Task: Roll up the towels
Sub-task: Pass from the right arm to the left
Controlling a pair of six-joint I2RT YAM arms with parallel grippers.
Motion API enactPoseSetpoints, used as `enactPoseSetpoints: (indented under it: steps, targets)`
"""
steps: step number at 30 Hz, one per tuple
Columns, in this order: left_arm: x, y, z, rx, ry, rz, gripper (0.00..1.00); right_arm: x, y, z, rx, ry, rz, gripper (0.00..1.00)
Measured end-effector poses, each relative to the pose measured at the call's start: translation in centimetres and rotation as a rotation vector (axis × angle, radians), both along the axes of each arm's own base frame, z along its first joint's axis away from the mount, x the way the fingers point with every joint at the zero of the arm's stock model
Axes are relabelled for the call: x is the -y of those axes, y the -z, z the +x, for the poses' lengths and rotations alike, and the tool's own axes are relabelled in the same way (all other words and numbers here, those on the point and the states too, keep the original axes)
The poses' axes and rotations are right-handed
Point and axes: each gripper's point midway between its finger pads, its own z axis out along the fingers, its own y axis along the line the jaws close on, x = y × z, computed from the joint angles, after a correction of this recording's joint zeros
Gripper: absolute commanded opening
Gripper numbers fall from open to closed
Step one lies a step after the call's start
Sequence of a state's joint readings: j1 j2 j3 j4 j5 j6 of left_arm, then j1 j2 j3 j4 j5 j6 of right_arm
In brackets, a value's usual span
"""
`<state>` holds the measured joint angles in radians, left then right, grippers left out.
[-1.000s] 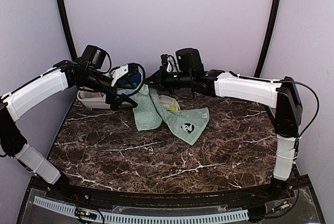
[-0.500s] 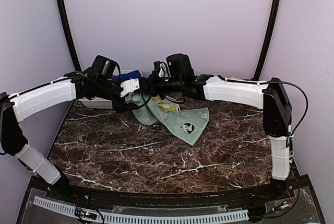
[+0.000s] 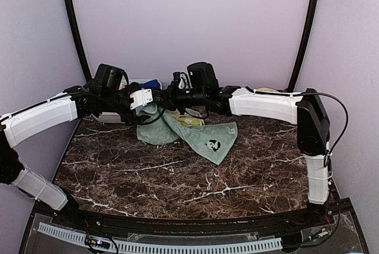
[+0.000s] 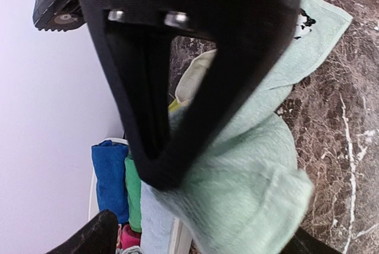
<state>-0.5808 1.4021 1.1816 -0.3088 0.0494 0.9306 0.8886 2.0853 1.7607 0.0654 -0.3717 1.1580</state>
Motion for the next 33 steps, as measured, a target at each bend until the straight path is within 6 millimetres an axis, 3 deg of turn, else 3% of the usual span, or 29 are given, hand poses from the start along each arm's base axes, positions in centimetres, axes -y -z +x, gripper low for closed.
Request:
enactPoseSetpoints:
  steps: [4,10,18,26,33]
  targets:
    - [-0.8,0.5,-2.7,-0.006,0.058,0.030,0.83,-0.2,-0.7,0.2,-0.032,0.020,0.039,0.00]
    - [-0.4,0.3,-5.4,0.080,0.157,0.045,0.80,-0.4,-2.0,0.5,-0.068,0.043,0.111,0.00]
    - [1.1,-2.0,-4.3,0.336,0.200,0.035,0.73,-0.6,-2.8,0.5,-0.084,0.049,0.160,0.00]
    - [1.3,-5.8,-2.5,0.542,0.138,-0.003,0.77,-0.6,-1.0,0.0,-0.106,0.045,0.143,0.00]
    - [1.6,-4.6,-3.5,0.481,0.181,0.006,0.75,-0.7,-1.4,0.0,-0.111,0.046,0.159,0.00]
